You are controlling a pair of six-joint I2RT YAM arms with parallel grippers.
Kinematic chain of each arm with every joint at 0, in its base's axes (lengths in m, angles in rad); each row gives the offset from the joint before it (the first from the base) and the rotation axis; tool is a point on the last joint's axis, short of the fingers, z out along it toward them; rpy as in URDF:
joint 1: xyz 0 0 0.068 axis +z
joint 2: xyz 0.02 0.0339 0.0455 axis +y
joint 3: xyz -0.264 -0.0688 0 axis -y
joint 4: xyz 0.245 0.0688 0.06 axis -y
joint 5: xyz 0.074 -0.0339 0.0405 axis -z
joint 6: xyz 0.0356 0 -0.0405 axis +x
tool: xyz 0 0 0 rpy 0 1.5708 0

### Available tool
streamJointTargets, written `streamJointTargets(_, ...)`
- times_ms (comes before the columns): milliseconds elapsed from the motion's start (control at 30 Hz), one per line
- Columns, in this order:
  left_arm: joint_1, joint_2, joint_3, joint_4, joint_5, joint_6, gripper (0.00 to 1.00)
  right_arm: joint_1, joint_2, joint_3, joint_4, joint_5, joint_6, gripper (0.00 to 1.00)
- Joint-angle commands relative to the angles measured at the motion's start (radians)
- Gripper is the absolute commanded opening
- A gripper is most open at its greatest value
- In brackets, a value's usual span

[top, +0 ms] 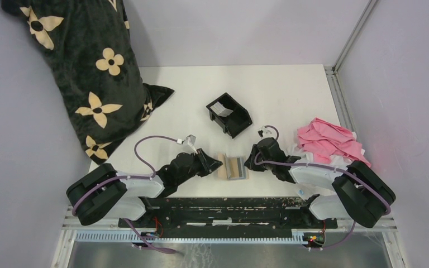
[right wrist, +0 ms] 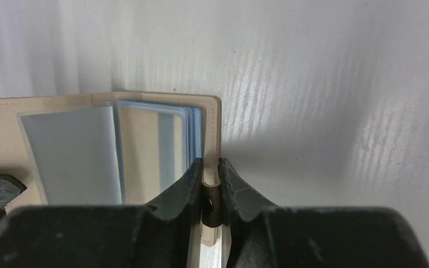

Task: Put the credit cards into the card holder
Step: Close the card holder at the center of the board.

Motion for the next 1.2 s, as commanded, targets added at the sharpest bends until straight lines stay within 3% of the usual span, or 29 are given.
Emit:
streamJointTargets(0, -0.011, -0.035, 0.014, 0.018, -0.012, -0.026, 0.27, 0.028, 0.021, 0.033, 0.027, 0.005, 0.014, 0.19)
streamJointTargets(900, -0.077, 0.128, 0.128, 0.070, -0.010, -0.028, 0.27, 0.119, 0.073, 0.084, 0.024, 0.063, 0.030, 0.22)
streamJointTargets(1167, -0.084, 0.133, 0.124, 0.070, -0.022, -0.025, 0.35, 0.130, 0.087, 0.081, 0.037, 0.065, 0.031, 0.24)
